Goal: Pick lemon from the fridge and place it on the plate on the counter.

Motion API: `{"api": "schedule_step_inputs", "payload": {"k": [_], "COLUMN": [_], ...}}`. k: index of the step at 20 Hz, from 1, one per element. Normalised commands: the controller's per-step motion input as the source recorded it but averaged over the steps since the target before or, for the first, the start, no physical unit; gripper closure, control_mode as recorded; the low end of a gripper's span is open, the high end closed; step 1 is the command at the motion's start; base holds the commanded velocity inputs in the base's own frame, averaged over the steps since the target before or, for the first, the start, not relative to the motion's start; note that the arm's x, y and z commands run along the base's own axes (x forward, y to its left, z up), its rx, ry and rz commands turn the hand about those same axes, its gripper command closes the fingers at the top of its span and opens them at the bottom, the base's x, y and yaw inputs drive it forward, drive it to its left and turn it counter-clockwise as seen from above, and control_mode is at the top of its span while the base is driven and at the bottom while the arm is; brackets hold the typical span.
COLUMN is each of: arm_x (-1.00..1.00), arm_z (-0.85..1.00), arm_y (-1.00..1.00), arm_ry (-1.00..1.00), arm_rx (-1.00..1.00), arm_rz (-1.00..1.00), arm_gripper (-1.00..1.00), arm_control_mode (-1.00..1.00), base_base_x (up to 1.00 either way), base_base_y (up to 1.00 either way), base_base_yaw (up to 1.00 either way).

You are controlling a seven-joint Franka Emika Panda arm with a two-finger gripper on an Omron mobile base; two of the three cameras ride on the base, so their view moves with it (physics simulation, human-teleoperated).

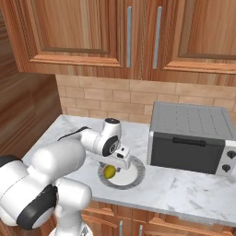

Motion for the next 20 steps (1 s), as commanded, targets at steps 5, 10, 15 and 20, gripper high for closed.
{"api": "schedule_step_inputs", "payload": {"k": [5,10,15,20], "arm_x": [0.00,-0.28,-0.46,-0.63], "arm_z": [0.10,0.43,0.43,0.67], "arm_y": [0.00,0.00,0.14,0.35], "arm_ry": [-0.04,-0.19,-0.26,-0.20], "arm_rx": [0.00,0.00,-0.02,-0.06], "arm_rz": [0.00,0.00,0.01,0.05], "arm_gripper": [-1.00,-1.00,-1.00,-1.00], "arm_control_mode": [-1.00,-1.00,-1.00,-1.00], "base_base_x": [0.00,0.00,0.00,0.00], "base_base_y": [0.00,0.00,0.00,0.00], "base_base_yaw": [0.00,0.00,0.00,0.00]}}
